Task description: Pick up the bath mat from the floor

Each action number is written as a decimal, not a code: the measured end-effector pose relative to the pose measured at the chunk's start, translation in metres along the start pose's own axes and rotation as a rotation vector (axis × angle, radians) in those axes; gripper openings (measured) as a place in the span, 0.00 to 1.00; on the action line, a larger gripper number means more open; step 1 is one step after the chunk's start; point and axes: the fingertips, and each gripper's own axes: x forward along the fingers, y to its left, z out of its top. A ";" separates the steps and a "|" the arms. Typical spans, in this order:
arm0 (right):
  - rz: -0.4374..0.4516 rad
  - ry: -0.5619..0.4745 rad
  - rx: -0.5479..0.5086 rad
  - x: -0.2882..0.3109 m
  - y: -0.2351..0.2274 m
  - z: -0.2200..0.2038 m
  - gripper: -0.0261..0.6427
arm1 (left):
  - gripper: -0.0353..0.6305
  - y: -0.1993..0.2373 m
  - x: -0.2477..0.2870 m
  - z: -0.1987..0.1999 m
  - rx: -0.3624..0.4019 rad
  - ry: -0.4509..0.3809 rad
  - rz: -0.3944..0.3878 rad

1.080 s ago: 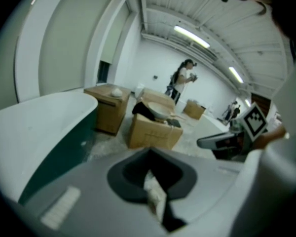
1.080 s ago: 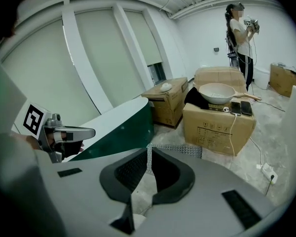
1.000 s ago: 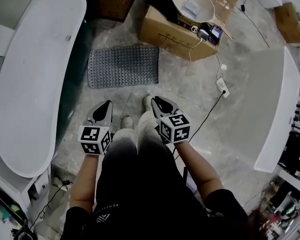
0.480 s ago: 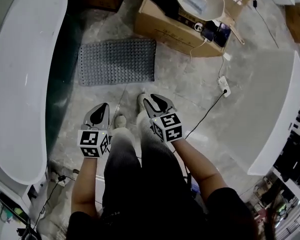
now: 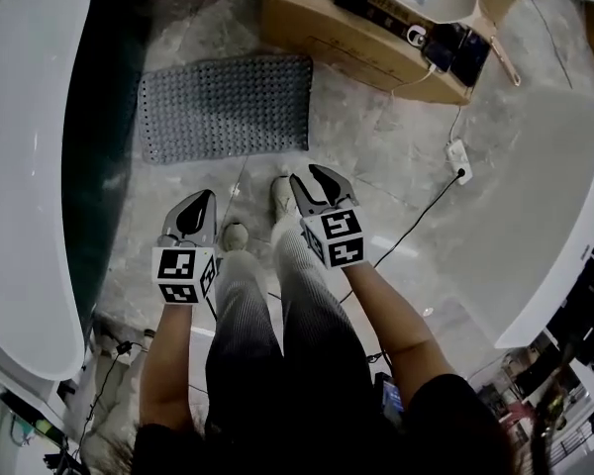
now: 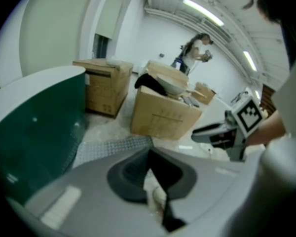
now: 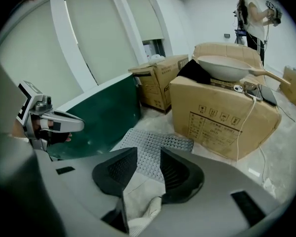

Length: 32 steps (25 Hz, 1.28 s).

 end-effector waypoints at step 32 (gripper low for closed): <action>-0.221 0.085 0.080 0.242 -0.145 -0.174 0.28 | 0.06 0.090 0.236 -0.159 -0.014 0.072 0.062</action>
